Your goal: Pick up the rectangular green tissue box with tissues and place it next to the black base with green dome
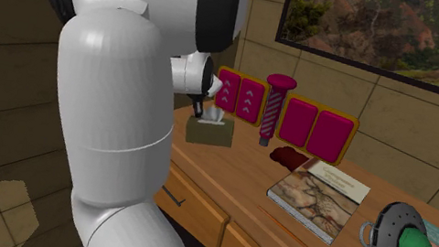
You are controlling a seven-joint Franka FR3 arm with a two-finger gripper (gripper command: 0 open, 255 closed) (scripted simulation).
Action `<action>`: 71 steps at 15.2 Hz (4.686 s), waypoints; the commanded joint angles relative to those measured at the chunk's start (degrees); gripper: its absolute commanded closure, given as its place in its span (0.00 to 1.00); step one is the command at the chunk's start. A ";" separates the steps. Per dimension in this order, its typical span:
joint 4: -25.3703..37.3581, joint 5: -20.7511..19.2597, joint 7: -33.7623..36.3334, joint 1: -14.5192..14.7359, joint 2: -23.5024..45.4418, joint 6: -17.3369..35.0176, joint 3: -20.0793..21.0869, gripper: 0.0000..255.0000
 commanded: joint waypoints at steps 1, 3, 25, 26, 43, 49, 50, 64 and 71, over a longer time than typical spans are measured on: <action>0.45 2.02 -1.56 -0.03 -1.01 -1.30 0.12 1.00; 0.99 4.23 -3.21 0.06 -2.35 -2.79 0.12 1.00; 10.63 15.00 -11.29 1.83 -12.07 -20.11 -3.18 1.00; 11.21 15.15 -11.42 1.85 -12.32 -20.89 -3.32 1.00; 22.82 15.71 -12.04 1.60 -14.10 -34.05 -4.98 1.00; 16.12 21.54 -21.60 1.87 -21.14 -34.79 -12.27 1.00; 14.95 22.30 -23.34 1.92 -22.29 -35.00 -13.69 1.00; 5.35 25.39 -44.90 -0.32 -31.75 -39.49 -31.96 1.00; 5.27 24.20 -54.79 -2.89 -31.90 -42.13 -40.49 1.00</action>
